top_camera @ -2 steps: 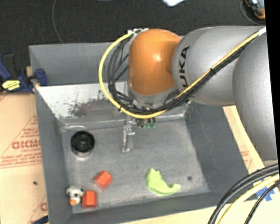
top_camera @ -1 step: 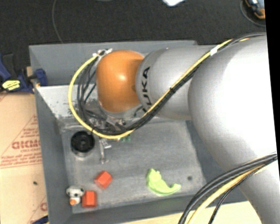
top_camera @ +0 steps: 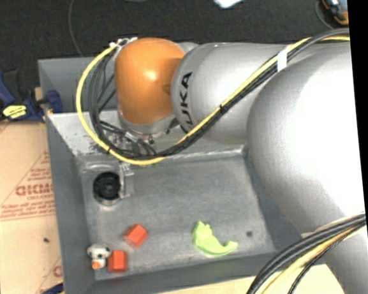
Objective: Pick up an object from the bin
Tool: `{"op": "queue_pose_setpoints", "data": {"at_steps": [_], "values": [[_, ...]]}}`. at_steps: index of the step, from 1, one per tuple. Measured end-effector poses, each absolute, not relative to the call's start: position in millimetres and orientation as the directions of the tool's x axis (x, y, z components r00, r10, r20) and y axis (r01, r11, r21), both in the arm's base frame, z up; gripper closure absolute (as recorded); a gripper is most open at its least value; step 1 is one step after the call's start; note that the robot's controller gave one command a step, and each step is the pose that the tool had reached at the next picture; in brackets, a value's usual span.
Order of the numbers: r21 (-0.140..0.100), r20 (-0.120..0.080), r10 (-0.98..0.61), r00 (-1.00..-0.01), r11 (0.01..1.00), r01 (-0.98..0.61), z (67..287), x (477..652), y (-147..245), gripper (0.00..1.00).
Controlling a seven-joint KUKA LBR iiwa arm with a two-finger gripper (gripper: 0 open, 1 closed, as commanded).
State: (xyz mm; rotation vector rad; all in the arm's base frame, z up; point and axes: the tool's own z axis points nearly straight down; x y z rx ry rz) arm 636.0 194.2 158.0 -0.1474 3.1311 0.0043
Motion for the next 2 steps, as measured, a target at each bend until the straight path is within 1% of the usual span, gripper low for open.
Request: {"op": "queue_pose_setpoints", "data": {"at_steps": [1, 2], "values": [[0.001, -0.002, -0.104, -0.995, 0.995, -0.104, 97.9, 645.4, 198.0, 0.00], [0.004, -0.008, -0.027, -1.000, 1.000, -0.027, 70.3, 643.8, 209.8, 0.00]]}}
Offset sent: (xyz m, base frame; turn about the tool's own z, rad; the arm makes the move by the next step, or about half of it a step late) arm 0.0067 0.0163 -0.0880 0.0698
